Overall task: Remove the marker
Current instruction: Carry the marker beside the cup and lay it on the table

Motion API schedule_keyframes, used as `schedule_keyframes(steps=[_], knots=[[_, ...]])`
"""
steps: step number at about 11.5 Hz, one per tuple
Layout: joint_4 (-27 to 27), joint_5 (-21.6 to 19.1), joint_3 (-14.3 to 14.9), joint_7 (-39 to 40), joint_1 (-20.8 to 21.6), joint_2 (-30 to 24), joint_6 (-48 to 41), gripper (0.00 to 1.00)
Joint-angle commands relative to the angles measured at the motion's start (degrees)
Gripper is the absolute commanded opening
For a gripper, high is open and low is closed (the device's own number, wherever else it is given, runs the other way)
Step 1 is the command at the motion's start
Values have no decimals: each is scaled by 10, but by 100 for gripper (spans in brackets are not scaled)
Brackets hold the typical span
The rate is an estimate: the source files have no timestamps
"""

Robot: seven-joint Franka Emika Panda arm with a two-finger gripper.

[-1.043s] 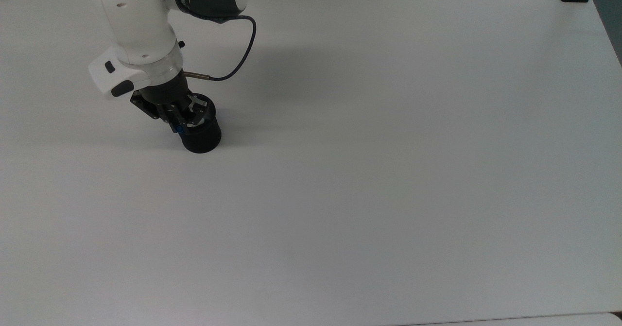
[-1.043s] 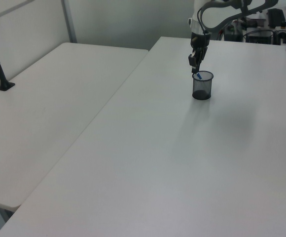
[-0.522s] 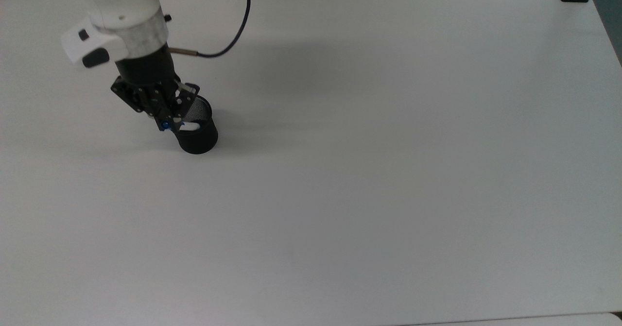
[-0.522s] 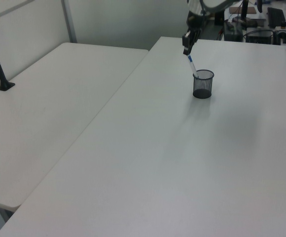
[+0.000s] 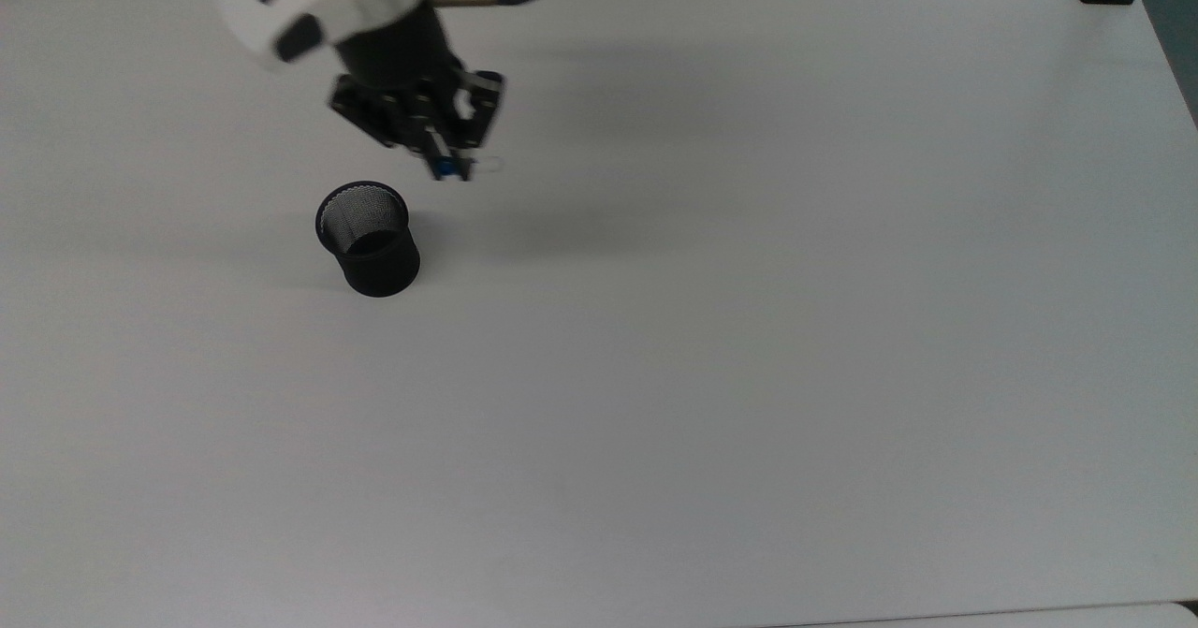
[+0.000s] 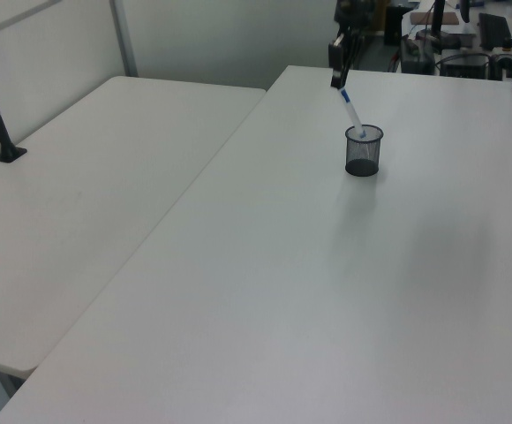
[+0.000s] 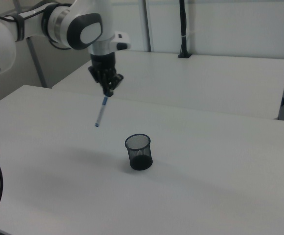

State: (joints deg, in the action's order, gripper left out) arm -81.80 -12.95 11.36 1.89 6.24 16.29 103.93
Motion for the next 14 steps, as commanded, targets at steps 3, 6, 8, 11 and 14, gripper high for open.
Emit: schedule_keyframes(steps=[3, 6, 8, 11, 14], knots=[[-27, 2, 0, -38, 84, 73, -7, 9], [-27, 6, -1, -39, 92, 115, 0, 10], [-27, 9, -1, -38, 92, 117, 0, 20], [-27, 27, -1, -35, 91, 118, 1, 60], [-27, 50, -1, -38, 90, 106, -2, 94]])
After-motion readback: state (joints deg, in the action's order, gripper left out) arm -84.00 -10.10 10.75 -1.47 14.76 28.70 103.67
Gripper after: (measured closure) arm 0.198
